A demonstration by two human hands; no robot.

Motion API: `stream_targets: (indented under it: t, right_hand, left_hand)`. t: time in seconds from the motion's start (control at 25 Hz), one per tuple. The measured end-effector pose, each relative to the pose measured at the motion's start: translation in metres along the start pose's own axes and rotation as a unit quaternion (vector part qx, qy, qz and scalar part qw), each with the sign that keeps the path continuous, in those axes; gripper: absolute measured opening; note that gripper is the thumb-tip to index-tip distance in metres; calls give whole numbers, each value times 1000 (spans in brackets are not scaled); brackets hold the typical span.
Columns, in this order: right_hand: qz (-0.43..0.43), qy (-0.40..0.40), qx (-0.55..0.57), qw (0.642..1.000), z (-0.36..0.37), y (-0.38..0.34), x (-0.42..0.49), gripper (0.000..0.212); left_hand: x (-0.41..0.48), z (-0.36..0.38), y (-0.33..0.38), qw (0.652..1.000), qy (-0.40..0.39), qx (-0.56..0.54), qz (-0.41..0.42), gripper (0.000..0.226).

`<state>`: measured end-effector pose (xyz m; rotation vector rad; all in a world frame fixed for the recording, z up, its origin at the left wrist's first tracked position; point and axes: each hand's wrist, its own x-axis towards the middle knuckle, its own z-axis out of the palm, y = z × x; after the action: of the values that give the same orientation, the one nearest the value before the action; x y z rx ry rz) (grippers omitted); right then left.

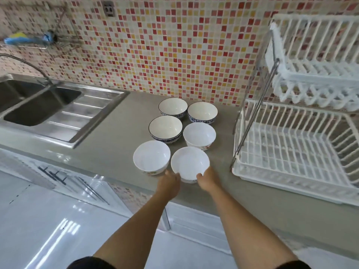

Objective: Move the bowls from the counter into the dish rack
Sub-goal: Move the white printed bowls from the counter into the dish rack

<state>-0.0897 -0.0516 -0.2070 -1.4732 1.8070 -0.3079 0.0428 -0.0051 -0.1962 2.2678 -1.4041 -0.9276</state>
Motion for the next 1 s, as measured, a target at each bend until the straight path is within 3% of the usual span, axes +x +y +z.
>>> stream_targets:
  t: [0.2, 0.4, 0.52, 0.68, 0.76, 0.88, 1.0]
  right_hand:
    - [-41, -7, 4, 999, -28, 4, -8, 53]
    - [-193, 56, -58, 978, -82, -9, -47, 58]
    - [-282, 143, -3, 949, -123, -48, -77, 47]
    - [-371, 202, 57, 905, -185, -105, -129, 39]
    - [-395, 231, 106, 883, -220, -119, -151, 38]
    - [-422, 275, 135, 854, -276, -128, -174, 43]
    - [-433, 274, 142, 847, -331, -124, -184, 48]
  left_hand:
    - [12, 1, 1, 998, -65, -16, 13, 56]
    - [3, -31, 28, 986, -49, -136, 87, 58]
    - [-13, -76, 68, 949, -20, -273, 159, 62]
    - [-29, -136, 128, 871, -29, -434, 230, 76]
    - [-42, -160, 162, 832, -41, -479, 277, 67]
    - [-68, -185, 218, 794, -53, -487, 360, 60]
    - [-88, -202, 264, 800, -60, -429, 414, 67]
